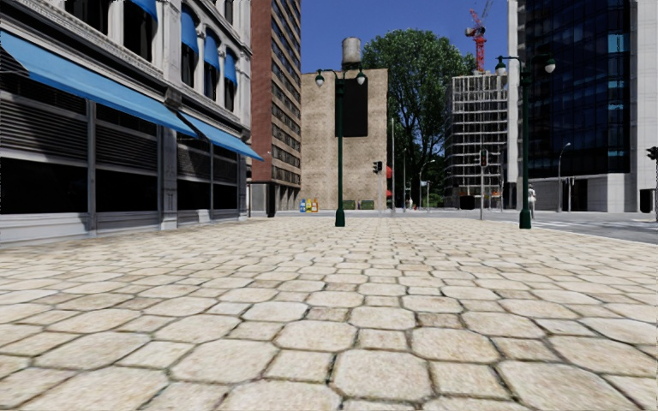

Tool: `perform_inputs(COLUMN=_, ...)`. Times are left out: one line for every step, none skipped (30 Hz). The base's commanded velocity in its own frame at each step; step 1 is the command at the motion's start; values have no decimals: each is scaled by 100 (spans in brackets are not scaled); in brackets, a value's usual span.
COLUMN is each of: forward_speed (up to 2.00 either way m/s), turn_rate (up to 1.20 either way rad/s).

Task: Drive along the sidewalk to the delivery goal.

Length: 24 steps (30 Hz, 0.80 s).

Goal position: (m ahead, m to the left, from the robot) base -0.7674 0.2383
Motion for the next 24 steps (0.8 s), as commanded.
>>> perform_inputs(forward_speed=0, turn_rate=0)
perform_inputs(forward_speed=0, turn_rate=0)
perform_inputs(forward_speed=0, turn_rate=0)
perform_inputs(forward_speed=0, turn_rate=0)
perform_inputs(forward_speed=0, turn_rate=0)
perform_inputs(forward_speed=0, turn_rate=0)
perform_inputs(forward_speed=0, turn_rate=0)
perform_inputs(forward_speed=0, turn_rate=0)
perform_inputs(forward_speed=0, turn_rate=0)
perform_inputs(forward_speed=0, turn_rate=0)
perform_inputs(forward_speed=0, turn_rate=0)
perform_inputs(forward_speed=0, turn_rate=0)
perform_inputs(forward_speed=0, turn_rate=0)
perform_inputs(forward_speed=0, turn_rate=0)
perform_inputs(forward_speed=0, turn_rate=0)
perform_inputs(forward_speed=0, turn_rate=0)
perform_inputs(forward_speed=0, turn_rate=0)
perform_inputs(forward_speed=0, turn_rate=0)
perform_inputs(forward_speed=0, turn_rate=0)
perform_inputs(forward_speed=0, turn_rate=0)
perform_inputs(forward_speed=0, turn_rate=0)
perform_inputs(forward_speed=0, turn_rate=0)
perform_inputs(forward_speed=0, turn_rate=0)
perform_inputs(forward_speed=0, turn_rate=0)
